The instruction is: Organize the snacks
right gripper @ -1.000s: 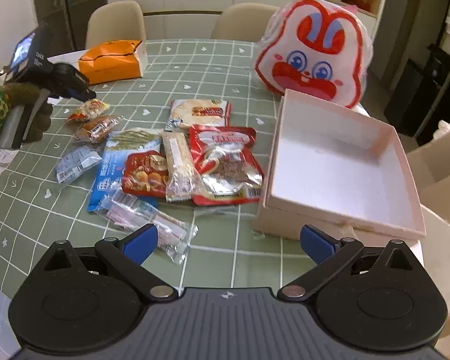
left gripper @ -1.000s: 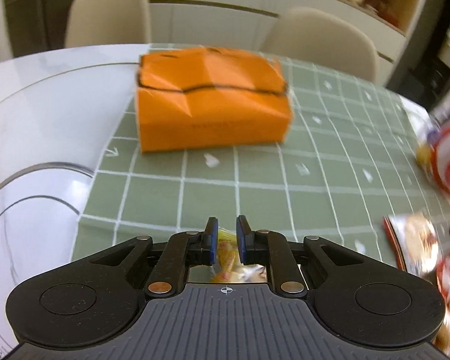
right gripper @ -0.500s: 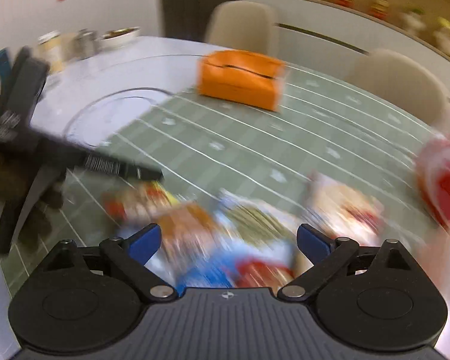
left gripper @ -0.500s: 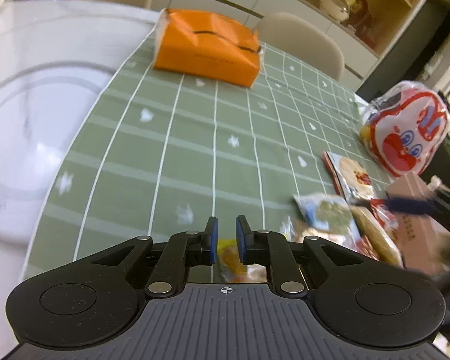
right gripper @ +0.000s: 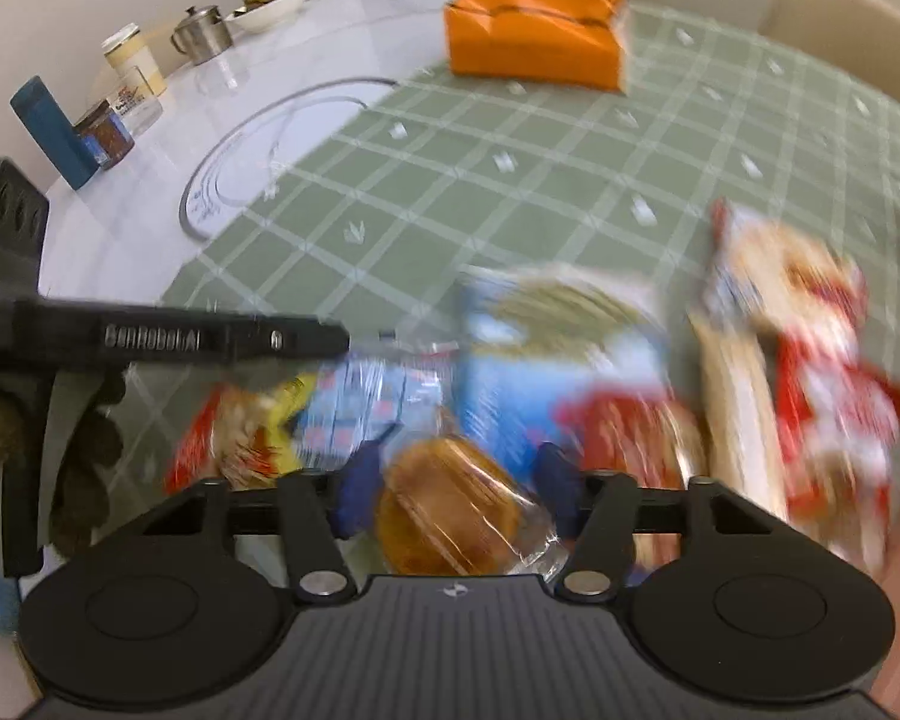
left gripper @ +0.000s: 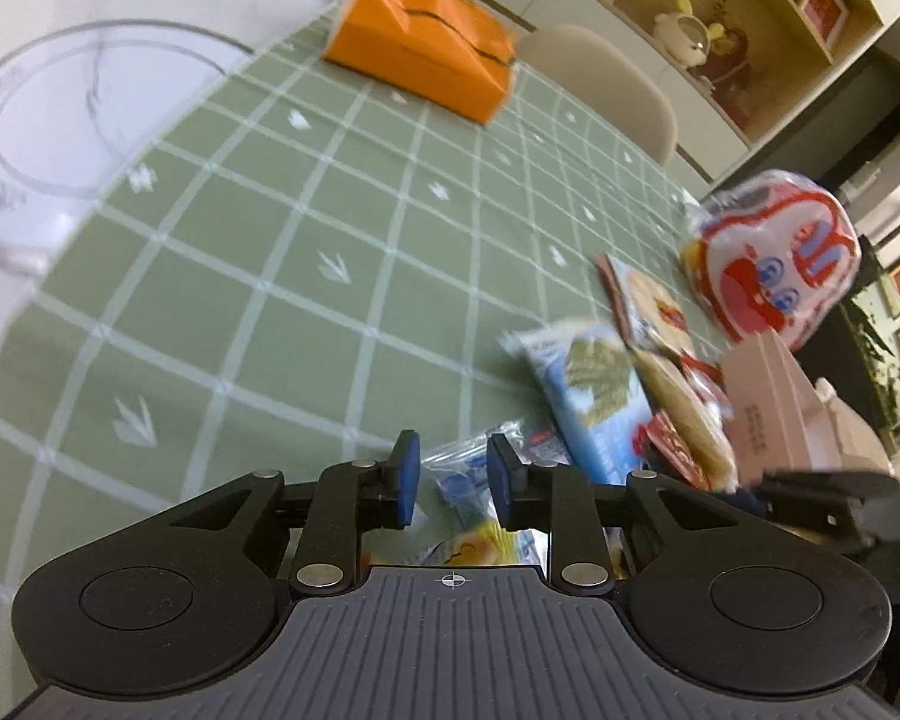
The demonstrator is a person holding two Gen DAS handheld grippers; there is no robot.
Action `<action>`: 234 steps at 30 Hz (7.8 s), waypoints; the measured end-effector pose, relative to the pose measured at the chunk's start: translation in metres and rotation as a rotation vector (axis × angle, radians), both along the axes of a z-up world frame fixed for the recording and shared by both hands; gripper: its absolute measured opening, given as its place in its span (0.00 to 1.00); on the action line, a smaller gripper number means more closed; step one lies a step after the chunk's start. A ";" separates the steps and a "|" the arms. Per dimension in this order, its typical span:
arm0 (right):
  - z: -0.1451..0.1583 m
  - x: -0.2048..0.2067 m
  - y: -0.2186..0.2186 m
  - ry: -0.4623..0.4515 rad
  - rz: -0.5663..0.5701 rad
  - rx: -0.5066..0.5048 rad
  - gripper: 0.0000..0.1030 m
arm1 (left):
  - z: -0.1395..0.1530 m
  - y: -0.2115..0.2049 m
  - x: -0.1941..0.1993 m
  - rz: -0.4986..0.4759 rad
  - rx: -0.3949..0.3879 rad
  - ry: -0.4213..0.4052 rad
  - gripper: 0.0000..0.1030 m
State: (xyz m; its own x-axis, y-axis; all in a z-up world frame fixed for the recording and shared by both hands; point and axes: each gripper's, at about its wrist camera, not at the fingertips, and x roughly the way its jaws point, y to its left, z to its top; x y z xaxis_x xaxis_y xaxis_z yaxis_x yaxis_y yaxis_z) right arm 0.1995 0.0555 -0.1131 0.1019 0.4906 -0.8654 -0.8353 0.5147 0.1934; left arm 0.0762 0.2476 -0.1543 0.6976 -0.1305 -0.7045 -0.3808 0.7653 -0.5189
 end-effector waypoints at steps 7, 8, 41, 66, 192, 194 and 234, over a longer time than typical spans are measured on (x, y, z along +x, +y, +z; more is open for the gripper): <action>-0.003 -0.021 -0.088 0.006 -0.137 -0.048 0.46 | 0.009 -0.030 -0.041 -0.039 -0.045 -0.011 0.27; -0.003 -0.023 -0.097 0.005 -0.157 -0.052 0.46 | 0.014 -0.029 -0.050 -0.022 -0.027 -0.026 0.27; -0.019 -0.056 -0.222 -0.193 -0.522 -0.087 0.82 | 0.048 -0.182 -0.086 -0.479 0.250 0.134 0.27; -0.033 -0.068 -0.242 -0.160 -0.533 -0.092 1.00 | 0.058 -0.222 -0.052 -0.755 0.447 0.080 0.49; 0.047 0.171 -0.084 -0.114 -0.218 0.082 0.74 | 0.059 -0.176 0.060 0.071 0.174 -0.008 0.41; 0.037 0.184 -0.053 -0.124 -0.255 0.048 0.74 | 0.053 -0.162 0.046 0.073 0.144 0.013 0.41; 0.017 0.015 -0.155 0.129 -0.514 0.081 0.43 | 0.030 -0.091 0.043 -0.192 0.073 0.010 0.38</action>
State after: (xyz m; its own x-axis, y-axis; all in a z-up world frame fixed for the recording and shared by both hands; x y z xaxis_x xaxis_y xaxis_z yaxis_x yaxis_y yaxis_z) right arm 0.2141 -0.0992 -0.0963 0.2424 0.4710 -0.8482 -0.4463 0.8304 0.3336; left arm 0.1195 0.1565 -0.1240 0.6577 -0.2088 -0.7237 -0.2289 0.8599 -0.4562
